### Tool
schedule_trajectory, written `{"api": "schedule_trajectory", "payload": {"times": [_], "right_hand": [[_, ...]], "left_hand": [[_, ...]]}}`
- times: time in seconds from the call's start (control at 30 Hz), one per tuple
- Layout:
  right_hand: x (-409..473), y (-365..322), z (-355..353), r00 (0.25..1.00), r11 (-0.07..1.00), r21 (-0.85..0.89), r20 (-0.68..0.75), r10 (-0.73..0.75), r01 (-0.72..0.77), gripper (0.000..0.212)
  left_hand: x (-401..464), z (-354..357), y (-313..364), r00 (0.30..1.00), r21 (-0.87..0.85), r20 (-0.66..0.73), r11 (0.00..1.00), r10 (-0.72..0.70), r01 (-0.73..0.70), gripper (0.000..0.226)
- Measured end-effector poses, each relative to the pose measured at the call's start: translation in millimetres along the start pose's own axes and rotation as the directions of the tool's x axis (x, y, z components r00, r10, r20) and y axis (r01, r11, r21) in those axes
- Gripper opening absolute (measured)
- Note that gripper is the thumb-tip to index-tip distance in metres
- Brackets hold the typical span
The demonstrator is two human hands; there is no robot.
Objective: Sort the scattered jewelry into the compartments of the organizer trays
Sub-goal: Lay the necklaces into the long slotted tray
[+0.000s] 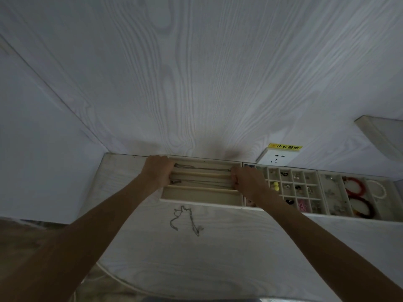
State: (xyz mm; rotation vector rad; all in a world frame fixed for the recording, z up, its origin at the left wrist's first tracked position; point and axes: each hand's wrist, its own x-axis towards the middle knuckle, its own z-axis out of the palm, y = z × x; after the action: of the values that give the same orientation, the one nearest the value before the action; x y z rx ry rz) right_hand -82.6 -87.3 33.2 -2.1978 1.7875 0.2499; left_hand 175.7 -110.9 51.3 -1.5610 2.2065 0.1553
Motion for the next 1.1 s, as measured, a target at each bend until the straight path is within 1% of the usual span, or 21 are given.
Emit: {"api": "schedule_trajectory", "payload": {"times": [0.03, 0.1, 0.2, 0.3, 0.33, 0.37, 0.4, 0.47, 0.53, 0.6, 0.7, 0.8, 0.87, 1.0, 1.1], "right_hand": [[0.8, -1.2, 0.0, 1.0, 1.0, -0.015, -0.003, 0.004, -0.004, 0.015], [1.1, -3.0, -0.7, 1.0, 0.999, -0.04, -0.021, 0.004, -0.005, 0.015], [0.0, -3.4, -1.9, 0.999, 0.997, -0.08, -0.036, -0.02, 0.017, 0.016], [-2.0, -1.0, -4.7, 0.998, 0.996, -0.082, -0.03, -0.049, 0.047, 0.015], [-3.5, 0.1, -7.1, 0.998, 0.995, -0.08, -0.027, -0.063, 0.061, 0.015], [-5.1, 2.0, -9.9, 0.996, 0.994, -0.076, -0.019, -0.082, 0.081, 0.015], [-7.7, 3.9, -12.7, 0.994, 0.991, -0.074, -0.006, -0.108, 0.107, 0.017], [-14.9, 8.2, -18.1, 0.989, 0.986, -0.077, 0.004, -0.146, 0.146, 0.024], [-23.3, 13.0, -23.4, 0.988, 0.985, -0.1, -0.033, -0.148, 0.144, 0.032], [-30.5, 16.3, -26.3, 0.988, 0.977, -0.157, -0.042, -0.151, 0.143, 0.043], [-37.1, 17.5, -26.2, 0.988, 0.962, -0.231, 0.088, -0.128, 0.145, 0.059], [-36.9, 15.3, -19.9, 0.979, 0.947, -0.292, 0.188, -0.08, 0.133, 0.07], [-35.5, 12.6, -15.3, 0.975, 0.953, -0.281, 0.216, -0.056, 0.117, 0.069], [-37.3, 9.0, -10.8, 0.975, 0.952, -0.289, 0.221, -0.034, 0.098, 0.063], [-40.8, 5.7, -10.6, 0.977, 0.949, -0.297, 0.209, -0.04, 0.102, 0.059]], "left_hand": [[-0.2, -2.2, 1.2, 1.0, 0.011, 0.013, 1.0, 0.0, 0.0, 0.032], [0.6, -4.8, 2.1, 1.0, 0.026, 0.021, 1.0, 0.011, -0.011, 0.013], [-0.3, -7.4, 2.3, 0.999, 0.035, 0.029, 0.999, 0.02, -0.021, 0.013], [-1.8, -6.0, 2.7, 0.999, 0.036, -0.015, 0.999, 0.032, -0.031, 0.01], [-3.0, -5.1, 2.3, 0.999, 0.031, -0.029, 0.999, 0.031, -0.03, 0.014], [-3.9, -4.4, 2.2, 0.999, 0.023, -0.032, 0.999, 0.027, -0.026, 0.022], [-5.0, -2.1, 0.9, 0.999, -0.011, -0.034, 1.0, 0.025, -0.026, 0.025], [-8.1, 1.6, -3.6, 1.0, -0.145, -0.02, 0.989, 0.015, -0.018, 0.015], [-15.0, 3.6, -8.9, 0.999, -0.27, 0.044, 0.963, 0.024, -0.011, 0.024], [-25.4, 4.5, -14.2, 0.991, -0.294, 0.111, 0.955, 0.081, -0.045, 0.034], [-37.4, 6.2, -18.8, 0.977, -0.225, 0.165, 0.97, 0.133, -0.094, 0.059], [-39.5, 7.9, -17.5, 0.97, -0.153, 0.189, 0.981, 0.15, -0.122, 0.074], [-41.3, 5.8, -15.0, 0.966, -0.127, 0.216, 0.985, 0.145, -0.12, 0.075], [-43.7, 1.5, -10.1, 0.957, -0.149, 0.255, 0.983, 0.138, -0.102, 0.072], [-43.9, 2.0, -9.1, 0.952, -0.103, 0.283, 0.99, 0.119, -0.094, 0.071]]}}
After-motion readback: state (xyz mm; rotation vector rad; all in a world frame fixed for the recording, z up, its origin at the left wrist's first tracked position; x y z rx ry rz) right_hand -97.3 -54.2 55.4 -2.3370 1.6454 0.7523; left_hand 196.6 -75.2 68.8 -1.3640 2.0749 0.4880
